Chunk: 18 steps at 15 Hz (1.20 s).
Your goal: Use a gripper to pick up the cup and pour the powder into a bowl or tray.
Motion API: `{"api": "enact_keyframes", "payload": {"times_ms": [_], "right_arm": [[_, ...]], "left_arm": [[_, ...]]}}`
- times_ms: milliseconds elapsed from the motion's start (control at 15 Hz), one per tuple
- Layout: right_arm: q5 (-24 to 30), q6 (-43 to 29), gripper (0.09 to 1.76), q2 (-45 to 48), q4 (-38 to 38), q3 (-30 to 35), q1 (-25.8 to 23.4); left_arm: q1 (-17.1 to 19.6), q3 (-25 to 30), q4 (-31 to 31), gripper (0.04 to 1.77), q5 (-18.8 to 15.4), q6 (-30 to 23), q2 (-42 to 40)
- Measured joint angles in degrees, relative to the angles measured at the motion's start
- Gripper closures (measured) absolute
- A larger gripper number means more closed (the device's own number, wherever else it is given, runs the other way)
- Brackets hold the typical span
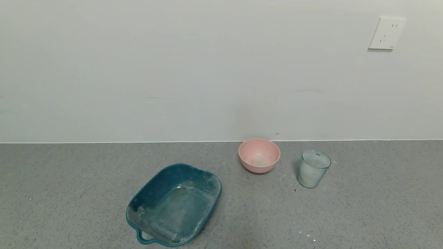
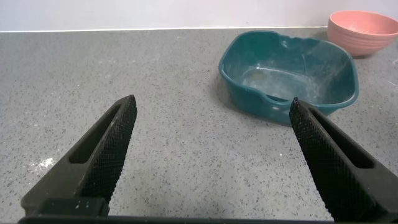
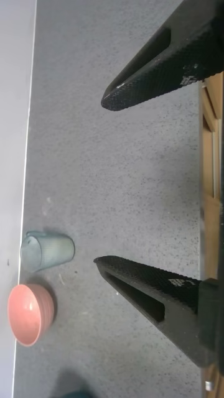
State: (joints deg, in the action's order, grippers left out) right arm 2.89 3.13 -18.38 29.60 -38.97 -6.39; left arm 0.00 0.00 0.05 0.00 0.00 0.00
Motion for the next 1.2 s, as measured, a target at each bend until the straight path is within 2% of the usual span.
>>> {"api": "enact_keyframes", "payload": {"times_ms": [333, 667, 1000, 1200], "right_arm": [[0.0, -1.4, 0.15, 2.7, 0.1, 1.0, 5.1], [-1.1, -2.1, 0.15, 9.1, -1.5, 8.7, 6.5], [-3.0, -1.9, 0.15, 13.5, -17.5, 19.8, 6.3], [-3.0, -1.8, 0.15, 14.1, -21.0, 25.3, 6.3]], "left_arm": [[0.0, 0.0, 0.0, 0.05, 0.0, 0.0, 0.0], [0.0, 0.0, 0.0, 0.05, 0.0, 0.0, 0.0], [0.0, 0.0, 0.0, 0.05, 0.0, 0.0, 0.0], [0.0, 0.0, 0.0, 0.05, 0.0, 0.0, 0.0]]}}
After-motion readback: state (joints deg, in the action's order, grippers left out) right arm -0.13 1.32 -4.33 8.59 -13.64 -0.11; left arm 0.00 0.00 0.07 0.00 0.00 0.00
